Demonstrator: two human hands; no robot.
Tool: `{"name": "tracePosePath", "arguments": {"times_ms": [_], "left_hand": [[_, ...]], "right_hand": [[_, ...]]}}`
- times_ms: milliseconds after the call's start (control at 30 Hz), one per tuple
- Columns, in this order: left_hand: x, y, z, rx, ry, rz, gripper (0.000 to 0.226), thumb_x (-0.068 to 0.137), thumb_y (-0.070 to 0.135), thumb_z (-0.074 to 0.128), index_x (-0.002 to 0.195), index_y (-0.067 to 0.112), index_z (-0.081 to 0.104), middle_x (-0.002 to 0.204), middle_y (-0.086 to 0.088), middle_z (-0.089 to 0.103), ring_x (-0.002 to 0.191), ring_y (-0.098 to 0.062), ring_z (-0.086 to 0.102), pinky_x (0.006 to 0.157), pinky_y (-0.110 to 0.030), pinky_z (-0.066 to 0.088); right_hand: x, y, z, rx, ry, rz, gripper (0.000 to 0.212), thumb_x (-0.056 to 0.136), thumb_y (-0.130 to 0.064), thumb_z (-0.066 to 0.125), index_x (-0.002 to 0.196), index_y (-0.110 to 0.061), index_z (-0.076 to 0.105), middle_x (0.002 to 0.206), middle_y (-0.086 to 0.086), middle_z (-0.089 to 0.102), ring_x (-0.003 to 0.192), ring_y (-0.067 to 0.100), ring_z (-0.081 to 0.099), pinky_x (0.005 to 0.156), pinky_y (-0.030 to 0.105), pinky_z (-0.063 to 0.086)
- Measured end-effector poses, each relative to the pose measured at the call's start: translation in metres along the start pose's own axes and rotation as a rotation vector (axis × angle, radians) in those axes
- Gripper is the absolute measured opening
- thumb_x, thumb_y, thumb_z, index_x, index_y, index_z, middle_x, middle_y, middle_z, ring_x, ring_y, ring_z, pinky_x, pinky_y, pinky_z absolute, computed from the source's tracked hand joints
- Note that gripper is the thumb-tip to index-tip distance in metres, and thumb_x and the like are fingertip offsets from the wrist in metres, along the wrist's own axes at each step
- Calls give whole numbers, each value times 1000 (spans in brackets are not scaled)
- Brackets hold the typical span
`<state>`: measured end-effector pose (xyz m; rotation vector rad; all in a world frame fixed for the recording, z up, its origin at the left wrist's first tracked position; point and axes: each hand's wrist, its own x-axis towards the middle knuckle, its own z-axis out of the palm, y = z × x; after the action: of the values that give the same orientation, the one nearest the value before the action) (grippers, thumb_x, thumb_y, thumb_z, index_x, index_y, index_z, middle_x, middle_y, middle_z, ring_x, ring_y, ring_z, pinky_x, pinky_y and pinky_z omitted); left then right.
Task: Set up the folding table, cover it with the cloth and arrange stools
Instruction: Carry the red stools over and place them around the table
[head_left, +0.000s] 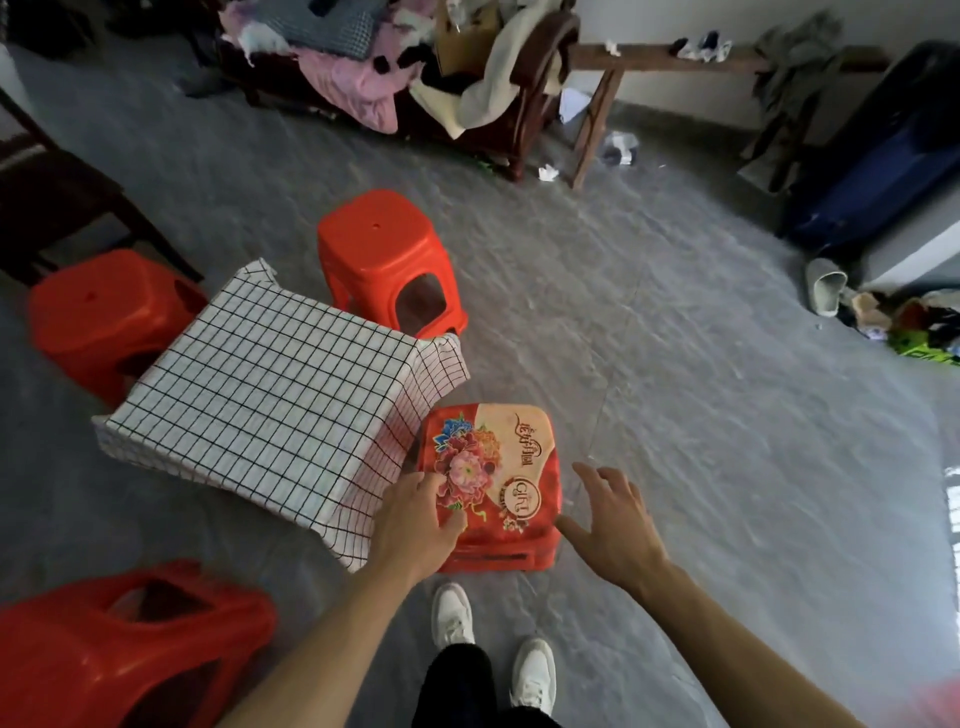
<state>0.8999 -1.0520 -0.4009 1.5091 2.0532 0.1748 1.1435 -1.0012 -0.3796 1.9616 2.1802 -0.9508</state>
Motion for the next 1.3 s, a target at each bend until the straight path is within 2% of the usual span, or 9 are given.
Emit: {"name": "tracePosePath", "arguments": {"times_ms": [233,367,733,833,933,1000,1067,1167,1300], "left_hand": [[79,-19,27,-27,-104,34,54,87,49,60,133,21,51,126,3,57,116,-16,51,98,-34,47],[114,-33,42,-28,-133,0,50,88,46,62,131,22,52,125,4,55,118,-16,48,97,-32,43],[182,-79,131,-11,-25,-31,49,87,50,61,127,24,52,119,8,56,113,-13,49,98,-32,46],[196,-93,158,3,3,-49,55,83,55,63,128,32,43,126,7,47,121,-16,44,97,-31,42],[204,-105,176,25,-13,-126,78,81,57,67,143,37,24,154,-7,21,142,-30,23,104,-45,42],[211,-112,182,14,-38,-161,96,77,59,70,149,41,9,159,-11,7,146,-34,14,107,-50,38],[217,-121,187,-8,-63,-176,106,72,62,72,150,45,2,157,-15,13,143,-37,22,105,-51,40],[220,-135,194,-30,-84,-162,109,68,70,70,149,46,1,139,-18,36,127,-34,44,96,-46,49],[223,-137,195,-46,-75,-149,111,65,68,74,148,46,4,121,-13,48,113,-28,50,92,-42,49]], "right_hand": [[52,3,42,41,-12,115,71,85,-48,64,145,-27,35,146,9,41,132,32,39,106,47,40],[80,1,67,128,-22,152,77,84,-44,65,149,-29,29,145,8,42,133,32,38,107,48,39],[184,48,144,97,-57,174,75,83,-51,66,147,-34,29,149,6,39,137,30,33,106,52,39],[203,61,164,61,-64,175,81,82,-52,69,148,-33,27,152,8,31,138,32,31,107,53,40],[218,68,185,40,-83,171,93,78,-56,72,150,-38,17,158,7,14,142,36,23,108,55,36],[228,70,197,72,-88,166,107,74,-55,77,153,-39,7,160,5,7,143,36,21,109,54,35],[237,72,208,94,-70,148,115,69,-53,81,153,-40,3,156,3,9,139,34,26,107,52,39],[244,74,220,79,-45,153,119,66,-53,83,152,-43,2,150,4,17,134,33,31,105,50,42],[246,78,223,100,-49,186,119,64,-52,85,150,-47,3,144,10,27,128,34,38,99,50,47]]}}
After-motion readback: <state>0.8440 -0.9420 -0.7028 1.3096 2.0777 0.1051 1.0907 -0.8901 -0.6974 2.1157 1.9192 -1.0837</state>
